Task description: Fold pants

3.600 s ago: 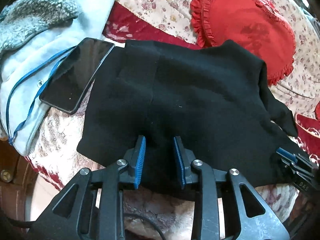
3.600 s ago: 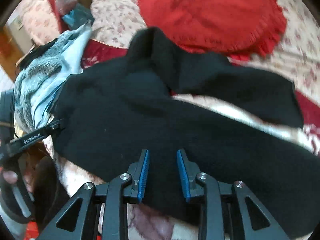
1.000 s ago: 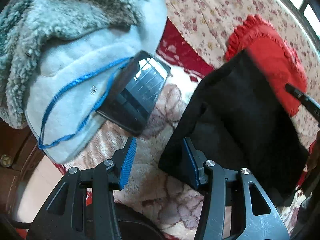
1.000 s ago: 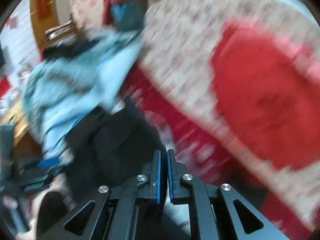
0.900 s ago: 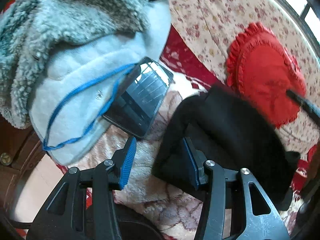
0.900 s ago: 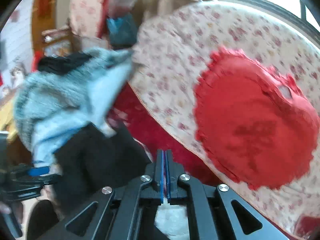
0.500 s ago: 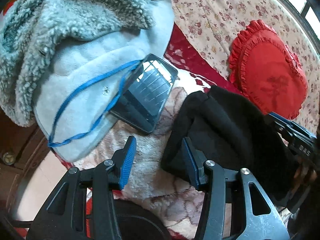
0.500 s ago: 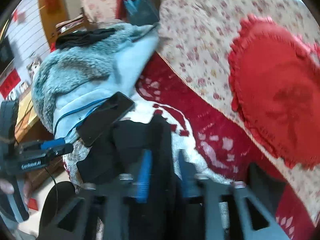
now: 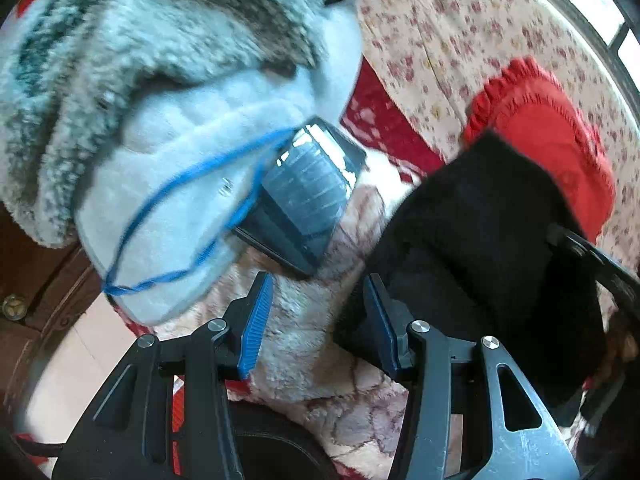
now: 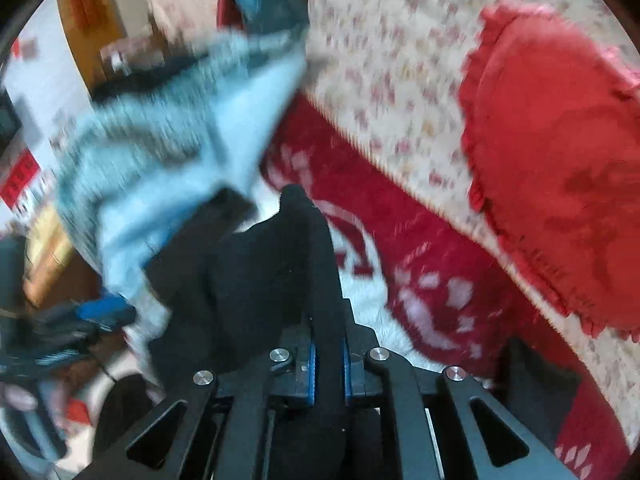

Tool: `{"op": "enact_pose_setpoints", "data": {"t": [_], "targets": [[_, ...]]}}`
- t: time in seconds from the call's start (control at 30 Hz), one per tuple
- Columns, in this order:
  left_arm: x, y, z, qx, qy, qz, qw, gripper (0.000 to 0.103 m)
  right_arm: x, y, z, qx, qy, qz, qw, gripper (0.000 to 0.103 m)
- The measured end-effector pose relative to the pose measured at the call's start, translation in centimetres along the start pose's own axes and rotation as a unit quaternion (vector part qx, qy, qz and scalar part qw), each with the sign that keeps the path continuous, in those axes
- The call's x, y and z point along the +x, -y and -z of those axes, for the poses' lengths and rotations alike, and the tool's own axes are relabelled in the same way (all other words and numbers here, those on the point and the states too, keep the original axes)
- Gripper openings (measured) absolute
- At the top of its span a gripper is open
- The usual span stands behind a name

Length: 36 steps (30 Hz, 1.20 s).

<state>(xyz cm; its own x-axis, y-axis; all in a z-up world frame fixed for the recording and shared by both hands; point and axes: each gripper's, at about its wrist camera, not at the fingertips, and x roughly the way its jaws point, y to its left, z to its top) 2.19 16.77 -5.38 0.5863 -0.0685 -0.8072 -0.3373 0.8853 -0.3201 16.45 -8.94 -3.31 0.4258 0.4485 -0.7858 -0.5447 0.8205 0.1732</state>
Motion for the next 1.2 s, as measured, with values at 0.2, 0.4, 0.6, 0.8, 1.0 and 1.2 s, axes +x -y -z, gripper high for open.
{"op": "enact_pose_setpoints", "data": {"t": [0.2,0.4,0.6,0.8,1.0,1.2], "targets": [[-2.4,-0.9,-0.4,-0.02,0.032,0.004,0.9993,0.047,-1.5,-6.6,4.8,-0.076,-0.026,-0.065,0.995,0.008],[-2.8,1.8,0.2,0.018,0.031,0.013,0.9993,0.047,4.0,-8.4,10.1,-0.055,-0.1,-0.085,0.99,0.01],[-0.5,5.7,2.0,0.081,0.011,0.006,0.9966,0.047,-2.0,-4.5,8.9,0.007,-0.031,-0.092,0.995,0.027],[2.6,7.9,3.6,0.111,-0.03,0.007,0.9933,0.047,-6.0,3.8,7.2,0.062,-0.011,0.049,0.997,0.033],[4.3,8.6,4.8,0.129,-0.044,-0.009,0.9906,0.047,-1.7,9.2,6.1,0.059,-0.097,0.158,0.981,0.035],[4.6,9.4,5.1,0.141,-0.042,-0.015,0.989,0.056,3.9,11.7,6.3,0.068,-0.15,0.166,0.972,0.033]]}}
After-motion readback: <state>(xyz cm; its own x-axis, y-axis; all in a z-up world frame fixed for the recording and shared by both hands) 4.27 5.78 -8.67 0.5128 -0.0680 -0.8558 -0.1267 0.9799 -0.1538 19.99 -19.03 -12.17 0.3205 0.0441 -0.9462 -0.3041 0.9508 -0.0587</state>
